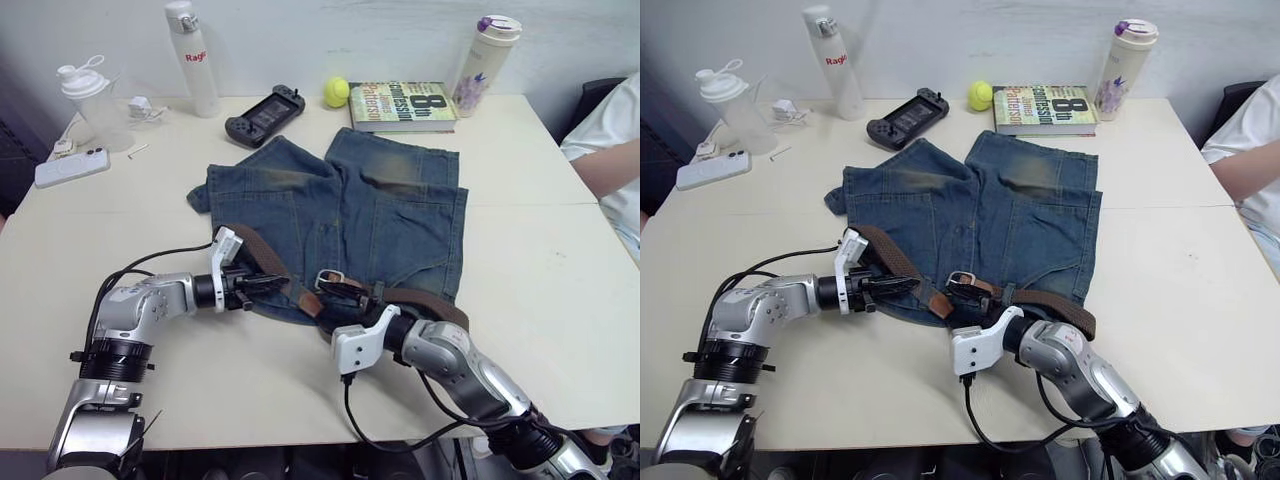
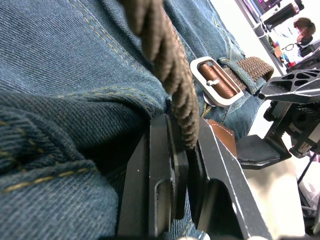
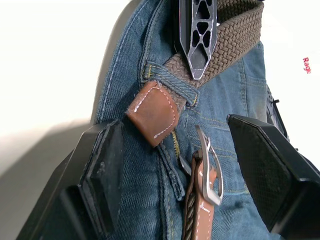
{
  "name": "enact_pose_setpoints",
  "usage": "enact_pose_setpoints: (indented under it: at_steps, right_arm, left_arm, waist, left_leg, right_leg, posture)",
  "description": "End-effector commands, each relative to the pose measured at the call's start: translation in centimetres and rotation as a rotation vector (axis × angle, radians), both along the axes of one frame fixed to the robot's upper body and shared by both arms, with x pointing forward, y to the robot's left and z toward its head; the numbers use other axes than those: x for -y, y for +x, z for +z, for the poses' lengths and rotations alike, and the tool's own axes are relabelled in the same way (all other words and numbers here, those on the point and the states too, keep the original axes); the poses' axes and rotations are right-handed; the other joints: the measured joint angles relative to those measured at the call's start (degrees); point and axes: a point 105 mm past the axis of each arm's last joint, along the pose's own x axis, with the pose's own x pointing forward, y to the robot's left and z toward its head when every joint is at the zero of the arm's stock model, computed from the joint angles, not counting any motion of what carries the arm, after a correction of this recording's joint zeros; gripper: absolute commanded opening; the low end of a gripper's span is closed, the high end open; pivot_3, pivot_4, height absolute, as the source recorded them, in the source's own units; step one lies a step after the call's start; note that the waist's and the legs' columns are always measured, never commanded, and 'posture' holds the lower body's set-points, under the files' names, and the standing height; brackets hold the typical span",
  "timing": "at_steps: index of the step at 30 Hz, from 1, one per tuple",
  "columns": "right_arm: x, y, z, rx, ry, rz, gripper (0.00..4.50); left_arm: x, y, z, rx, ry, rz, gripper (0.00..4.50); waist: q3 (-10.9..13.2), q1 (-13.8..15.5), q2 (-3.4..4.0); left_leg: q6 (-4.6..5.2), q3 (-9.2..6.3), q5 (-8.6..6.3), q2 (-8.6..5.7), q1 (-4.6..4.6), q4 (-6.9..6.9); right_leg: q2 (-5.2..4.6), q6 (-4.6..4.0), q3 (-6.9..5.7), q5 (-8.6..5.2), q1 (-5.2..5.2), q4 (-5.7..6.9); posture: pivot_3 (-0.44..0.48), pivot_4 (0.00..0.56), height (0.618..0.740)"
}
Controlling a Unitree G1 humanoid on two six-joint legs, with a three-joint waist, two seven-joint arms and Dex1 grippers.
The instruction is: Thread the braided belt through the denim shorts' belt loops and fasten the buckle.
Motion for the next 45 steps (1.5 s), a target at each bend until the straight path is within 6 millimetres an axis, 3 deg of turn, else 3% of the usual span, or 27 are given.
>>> enact_pose_setpoints:
  at_steps: [1, 9, 17, 22, 26, 27, 29, 31, 33, 36, 40, 45]
  right_arm:
    - [-0.4, 0.5, 0.2, 0.016, 0.015, -0.016, 3.50]
    - [-0.5, -0.1, 1.0, 0.051, 0.040, 0.006, 3.50]
    - [-0.7, -0.3, 1.3, 0.069, 0.044, 0.028, 0.02]
    - [-0.9, -0.3, 1.4, 0.076, 0.039, 0.037, 0.02]
    - [-0.7, -0.6, 1.2, 0.030, 0.044, 0.045, 0.02]
    - [-0.7, -0.7, 1.2, 0.023, 0.040, 0.050, 0.00]
    - [-0.5, -0.8, 1.2, 0.010, 0.040, 0.050, 0.00]
    - [-0.3, -0.8, 1.2, 0.007, 0.035, 0.048, 0.00]
    - [0.0, -0.7, 1.4, 0.007, 0.035, 0.043, 0.00]
    - [0.3, -0.6, 1.5, 0.008, 0.036, 0.036, 0.00]
    - [0.4, -0.6, 1.6, 0.006, 0.037, 0.033, 0.00]
    - [0.5, -0.5, 1.5, 0.002, 0.044, 0.031, 0.00]
  left_arm:
    - [-0.8, -0.7, -2.6, -0.080, 0.083, 0.022, 0.00]
    - [-0.9, -0.4, -2.6, -0.079, 0.084, 0.040, 0.00]
    - [-0.7, -0.2, -2.3, -0.073, 0.079, 0.041, 0.00]
    - [-0.6, -0.3, -2.1, -0.066, 0.078, 0.033, 0.00]
    - [0.1, -0.8, -0.3, 0.040, 0.030, 0.006, 0.00]
    - [0.1, -1.0, 0.2, 0.059, 0.018, 0.002, 0.83]
    - [-0.3, -1.2, 0.9, 0.084, 0.013, 0.018, 1.34]
    - [-1.1, -1.4, 2.2, 0.120, -0.017, 0.051, 2.24]
    - [-1.8, -2.3, 3.4, 0.166, -0.019, 0.051, 2.77]
    - [-2.0, -4.9, 4.4, 0.201, -0.019, 0.000, 2.77]
    - [-2.2, -6.8, 4.5, 0.215, -0.014, -0.005, 2.77]
    - [-3.3, -8.1, 2.3, 0.237, 0.094, 0.056, 2.77]
  waist:
    - [0.0, 0.0, -0.01]
    - [-0.1, 0.0, -0.01]
    - [-0.1, 0.0, -0.01]
    - [-0.1, 0.0, -0.01]
    - [-0.1, 0.0, -0.01]
    - [-0.1, -0.1, -0.01]
    - [-0.1, -0.1, -0.01]
    - [-0.1, -0.1, -0.01]
    - [-0.1, -0.1, -0.02]
    - [-0.1, -0.6, -0.04]
    - [-0.1, -0.7, -0.04]
    - [-0.1, -1.1, -0.04]
  left_leg:
    - [0.00, 0.00, 0.00, 0.00, 0.01, 0.00]
    - [0.00, 0.01, 0.00, 0.01, 0.02, 0.00]
    - [0.00, 0.03, 0.00, 0.00, 0.02, 0.01]
    - [0.00, 0.02, 0.00, 0.00, 0.02, 0.02]
    - [0.00, 0.03, 0.00, 0.00, 0.01, 0.02]
    - [0.00, 0.03, 0.00, 0.01, 0.01, 0.02]
    - [0.00, 0.03, 0.00, 0.02, -0.01, 0.01]
    - [0.00, 0.02, 0.00, 0.02, -0.02, 0.01]
    - [0.00, 0.02, 0.00, 0.02, -0.04, 0.01]
    - [0.00, 0.02, 0.00, 0.08, -0.06, -0.04]
    - [0.00, 0.01, -0.01, 0.09, -0.07, -0.06]
    - [0.00, 0.02, -0.03, 0.08, -0.06, -0.09]
  right_leg:
    - [0.00, 0.00, 0.01, 0.00, 0.00, 0.00]
    - [0.00, -0.01, 0.04, -0.01, -0.01, 0.06]
    - [0.00, -0.01, 0.06, -0.01, -0.02, 0.10]
    - [0.00, -0.01, 0.06, -0.01, -0.02, 0.11]
    - [0.00, -0.02, 0.06, -0.01, -0.04, 0.12]
    - [-0.01, -0.02, 0.07, -0.01, -0.03, 0.12]
    - [0.00, -0.01, 0.07, -0.01, -0.04, 0.12]
    - [0.00, -0.02, 0.06, -0.01, -0.04, 0.15]
    - [0.00, -0.02, 0.07, -0.01, -0.05, 0.19]
    - [0.03, -0.02, 0.07, -0.01, -0.10, 0.24]
    - [0.02, -0.06, 0.09, -0.03, -0.08, 0.10]
    - [0.00, -0.09, 0.16, -0.05, -0.09, -0.03]
  posture:
    - [0.000, 0.150, 0.740]
    - [0.000, 0.150, 0.740]
    - [0.000, 0.150, 0.740]
    - [0.000, 0.150, 0.740]
    - [0.000, 0.150, 0.740]
    - [0.000, 0.150, 0.740]
    - [0.000, 0.150, 0.740]
    - [0.000, 0.150, 0.740]
    - [0.000, 0.150, 0.740]
    - [0.000, 0.150, 0.740]
    - [0.000, 0.150, 0.740]
    - [0.000, 0.150, 0.740]
